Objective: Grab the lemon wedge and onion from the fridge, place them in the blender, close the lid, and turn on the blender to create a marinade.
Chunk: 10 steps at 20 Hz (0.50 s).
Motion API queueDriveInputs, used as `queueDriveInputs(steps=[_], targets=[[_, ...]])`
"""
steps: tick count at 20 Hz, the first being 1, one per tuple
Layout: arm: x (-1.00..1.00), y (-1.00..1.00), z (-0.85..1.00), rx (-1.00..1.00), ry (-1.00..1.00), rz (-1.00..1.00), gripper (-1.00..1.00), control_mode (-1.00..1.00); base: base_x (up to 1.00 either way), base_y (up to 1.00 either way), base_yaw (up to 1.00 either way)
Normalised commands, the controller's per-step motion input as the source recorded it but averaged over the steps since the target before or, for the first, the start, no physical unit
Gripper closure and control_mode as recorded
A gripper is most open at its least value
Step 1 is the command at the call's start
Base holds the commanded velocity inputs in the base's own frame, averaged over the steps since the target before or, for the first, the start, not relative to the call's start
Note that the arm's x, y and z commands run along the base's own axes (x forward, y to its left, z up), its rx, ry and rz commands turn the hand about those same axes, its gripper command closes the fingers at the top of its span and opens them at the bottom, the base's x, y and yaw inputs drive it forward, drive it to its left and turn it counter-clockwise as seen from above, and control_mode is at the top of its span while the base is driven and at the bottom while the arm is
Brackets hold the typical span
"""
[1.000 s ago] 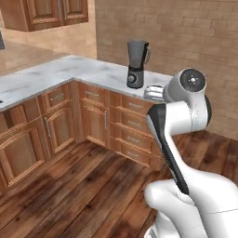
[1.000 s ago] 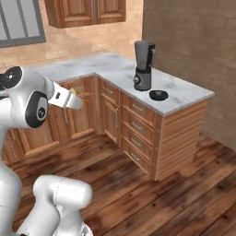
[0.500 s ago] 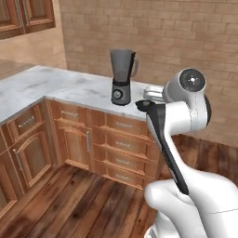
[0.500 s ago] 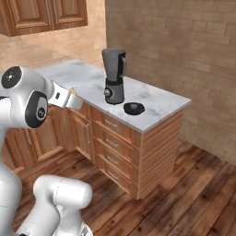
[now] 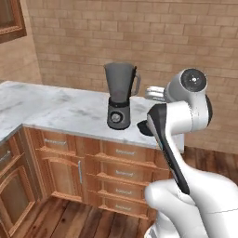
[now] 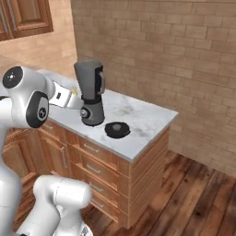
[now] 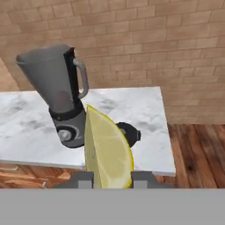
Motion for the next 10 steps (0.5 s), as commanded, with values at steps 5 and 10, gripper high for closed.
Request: queueDriveInputs(steps=[5, 10], targets=[[0.0, 0.0, 0.0, 0.0, 0.0, 0.0, 1.0, 1.0, 1.0, 0.43, -0.27], [0.0, 0.0, 0.0, 0.0, 0.0, 0.0, 1.0, 1.0, 0.91, 0.39, -0.26]])
